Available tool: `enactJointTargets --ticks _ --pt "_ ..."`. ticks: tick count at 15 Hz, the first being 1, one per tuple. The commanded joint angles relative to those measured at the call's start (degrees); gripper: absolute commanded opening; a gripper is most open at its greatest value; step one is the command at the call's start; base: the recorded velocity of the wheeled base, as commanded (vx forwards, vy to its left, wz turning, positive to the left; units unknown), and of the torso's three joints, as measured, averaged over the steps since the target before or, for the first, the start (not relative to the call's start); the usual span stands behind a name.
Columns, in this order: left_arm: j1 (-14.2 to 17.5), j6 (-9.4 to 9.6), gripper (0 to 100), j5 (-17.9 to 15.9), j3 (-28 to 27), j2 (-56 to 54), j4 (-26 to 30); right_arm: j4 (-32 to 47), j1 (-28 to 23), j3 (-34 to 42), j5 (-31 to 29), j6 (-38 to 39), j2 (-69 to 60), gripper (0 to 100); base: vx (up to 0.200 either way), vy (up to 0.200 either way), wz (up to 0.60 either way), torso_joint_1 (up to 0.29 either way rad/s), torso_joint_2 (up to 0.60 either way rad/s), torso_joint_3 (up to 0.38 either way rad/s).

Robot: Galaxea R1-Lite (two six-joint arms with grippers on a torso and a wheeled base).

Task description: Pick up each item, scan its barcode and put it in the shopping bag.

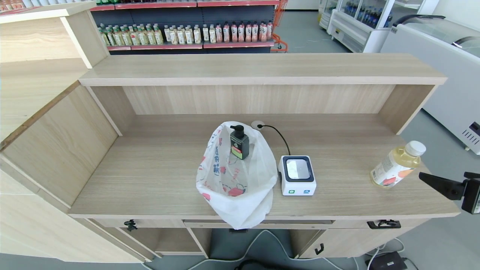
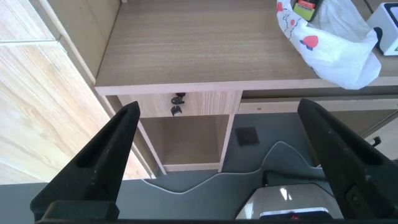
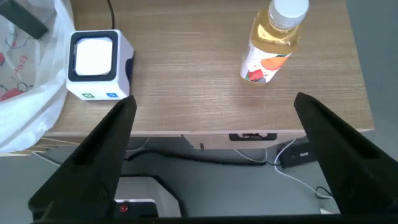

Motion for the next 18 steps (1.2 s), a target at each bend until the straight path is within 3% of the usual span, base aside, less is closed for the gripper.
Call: enactJointTargets --ticks 1,18 --pt "0.0 0.17 100 0.0 0.0 0.0 0.0 0.0 -1.0 0.0 0.0 -0.1 0.7 100 0.0 -0.2 0.0 0.017 0.0 0.002" --pt "0.0 0.26 100 0.1 0.0 0.0 0.0 -0.6 -1.5 3.1 0.6 0.1 4.9 100 0.0 -0.2 0.0 0.003 0.0 0.003"
